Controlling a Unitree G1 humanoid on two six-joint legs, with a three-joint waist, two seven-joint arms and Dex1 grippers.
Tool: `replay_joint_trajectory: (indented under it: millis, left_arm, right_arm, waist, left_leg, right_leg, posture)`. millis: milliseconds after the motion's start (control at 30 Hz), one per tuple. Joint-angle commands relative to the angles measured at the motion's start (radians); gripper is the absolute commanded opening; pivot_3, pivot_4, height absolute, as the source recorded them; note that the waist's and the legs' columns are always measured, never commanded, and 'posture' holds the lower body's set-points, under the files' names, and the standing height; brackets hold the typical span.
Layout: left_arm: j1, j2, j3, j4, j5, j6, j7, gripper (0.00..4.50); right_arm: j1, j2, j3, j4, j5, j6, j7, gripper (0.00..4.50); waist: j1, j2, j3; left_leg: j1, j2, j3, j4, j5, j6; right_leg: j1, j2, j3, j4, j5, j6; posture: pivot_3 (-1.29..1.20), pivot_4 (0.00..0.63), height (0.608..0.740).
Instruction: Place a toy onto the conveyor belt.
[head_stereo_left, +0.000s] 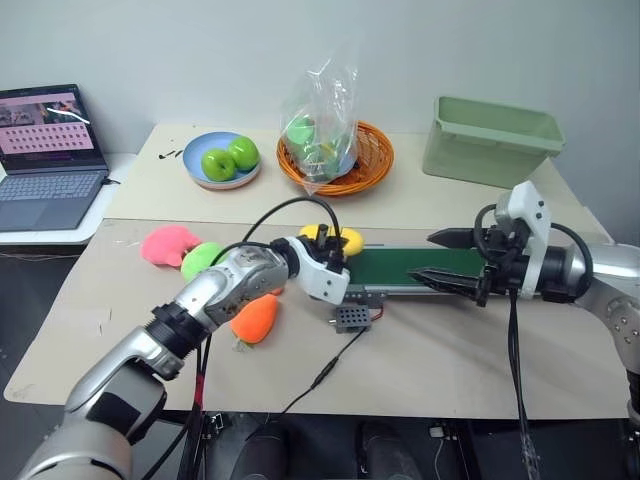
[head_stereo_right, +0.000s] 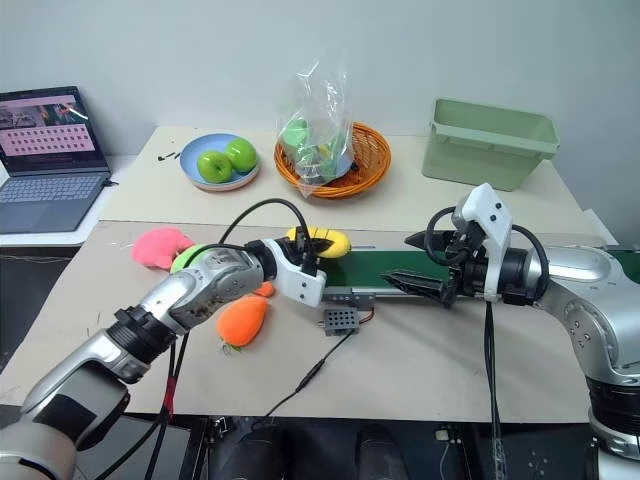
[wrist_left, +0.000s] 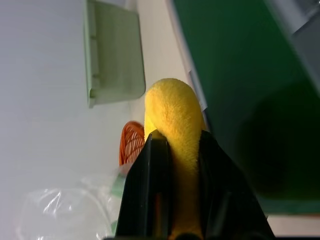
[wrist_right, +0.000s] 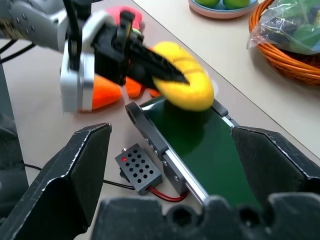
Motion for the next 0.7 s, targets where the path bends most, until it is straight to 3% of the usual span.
replay_joint_trajectory:
  millis: [33,300,333,433,667,700]
  left_arm:
    - [-0.034,-0.031,0.01,0.071,0.044,-0.062,0.049,0.56]
    - [-0.016,-0.045,0.031,0.111,0.058,-0.102,0.027,0.56]
    - [-0.011,-0.046,0.034,0.107,0.053,-0.102,0.019,1.13]
    - [0.009,-0.054,0.049,0.084,0.024,-0.091,-0.015,1.92]
    - [0.041,-0.064,0.124,-0.015,-0.05,-0.012,-0.13,4.46]
    - [0.049,-0.065,0.14,-0.04,-0.077,0.006,-0.161,4.48]
  right_arm:
    - [0.007,-0.01,-0.055,-0.044,0.027,-0.004,-0.018,4.5]
    - [0.025,-0.004,-0.069,-0.067,0.034,-0.004,-0.047,4.5]
    - [0.025,-0.003,-0.068,-0.068,0.035,-0.004,-0.049,4.5]
    - [0.024,-0.005,-0.065,-0.065,0.038,-0.01,-0.055,4.5]
    - [0.015,-0.006,-0.051,-0.053,0.036,-0.02,-0.058,4.5]
    - [0.014,-0.007,-0.048,-0.05,0.034,-0.023,-0.057,4.5]
  waist:
    - [0.001,0.0,0.0]
    - [0.0,0.0,0.0]
    - [0.0,0.0,0.0]
    - [-0.001,0.0,0.0]
    - [-0.002,0.0,0.0]
    - [-0.003,0.0,0.0]
  left_leg:
    - [0.0,0.0,0.0,0.0,0.0,0.0]
    - [0.0,0.0,0.0,0.0,0.0,0.0]
    - [0.0,0.0,0.0,0.0,0.0,0.0]
    - [0.0,0.0,0.0,0.0,0.0,0.0]
    - [0.001,0.0,0.0,0.0,0.0,0.0]
    - [0.001,0.0,0.0,0.0,0.0,0.0]
  right_leg:
    - [0.0,0.0,0.0,0.0,0.0,0.0]
    - [0.0,0.0,0.0,0.001,0.0,0.0]
    - [0.0,0.0,0.0,0.001,0.0,0.0]
    - [0.0,0.0,0.0,0.001,0.0,0.0]
    - [0.0,0.0,0.0,0.001,0.0,0.0]
    - [0.0,0.0,0.0,0.001,0.0,0.0]
  posture:
    - [0.0,0.15,0.74]
    - [0.0,0.15,0.74]
    - [0.0,0.15,0.74]
    - [0.0,0.15,0.74]
    - [0.0,0.15,0.74]
    - [0.0,0.15,0.74]
